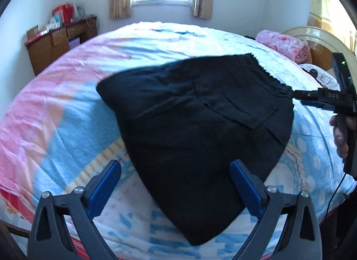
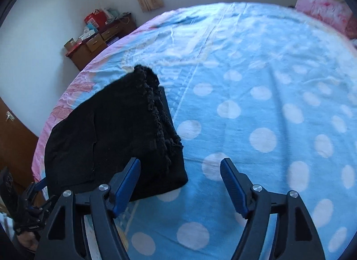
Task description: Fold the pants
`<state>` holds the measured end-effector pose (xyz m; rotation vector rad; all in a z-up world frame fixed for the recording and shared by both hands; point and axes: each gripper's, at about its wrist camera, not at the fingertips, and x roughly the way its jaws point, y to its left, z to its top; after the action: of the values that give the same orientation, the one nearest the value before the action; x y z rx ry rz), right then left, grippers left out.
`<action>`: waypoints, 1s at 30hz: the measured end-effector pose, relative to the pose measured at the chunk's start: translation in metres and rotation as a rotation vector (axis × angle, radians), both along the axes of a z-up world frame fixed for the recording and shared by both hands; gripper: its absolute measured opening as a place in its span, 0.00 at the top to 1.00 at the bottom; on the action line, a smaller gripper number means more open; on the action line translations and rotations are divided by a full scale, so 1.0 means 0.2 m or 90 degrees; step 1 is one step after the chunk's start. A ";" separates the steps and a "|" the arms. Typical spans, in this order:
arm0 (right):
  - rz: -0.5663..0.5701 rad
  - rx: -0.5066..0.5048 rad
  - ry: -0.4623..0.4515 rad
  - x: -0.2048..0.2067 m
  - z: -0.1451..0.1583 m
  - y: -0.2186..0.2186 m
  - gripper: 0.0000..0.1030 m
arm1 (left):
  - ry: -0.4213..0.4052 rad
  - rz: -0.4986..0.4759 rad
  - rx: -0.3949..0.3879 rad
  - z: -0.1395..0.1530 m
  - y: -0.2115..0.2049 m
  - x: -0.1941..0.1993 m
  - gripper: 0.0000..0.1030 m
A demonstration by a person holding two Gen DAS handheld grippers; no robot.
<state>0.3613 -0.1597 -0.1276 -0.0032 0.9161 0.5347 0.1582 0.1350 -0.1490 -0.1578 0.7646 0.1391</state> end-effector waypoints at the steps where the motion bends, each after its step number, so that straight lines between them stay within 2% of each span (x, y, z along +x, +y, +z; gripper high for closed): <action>1: -0.008 0.000 -0.015 -0.03 0.03 -0.02 0.28 | -0.005 -0.003 0.006 0.02 -0.01 -0.02 0.03; 6: -0.050 0.018 -0.080 -0.28 0.19 -0.09 0.27 | -0.036 -0.023 0.034 0.15 -0.05 -0.13 0.03; 12: -0.034 0.027 -0.152 -0.64 0.28 -0.07 0.27 | -0.077 -0.043 0.061 0.26 -0.10 -0.29 0.03; 22: -0.002 0.018 -0.202 -0.96 0.37 0.05 0.27 | -0.139 -0.053 0.062 0.40 -0.12 -0.44 0.03; 30: 0.021 0.012 -0.240 -1.11 0.45 0.12 0.27 | -0.170 -0.044 0.054 0.47 -0.10 -0.49 0.00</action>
<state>0.1398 -0.1364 -0.0381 -0.0999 0.5439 0.5510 0.0600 0.1159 -0.0550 -0.0681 0.4959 0.0827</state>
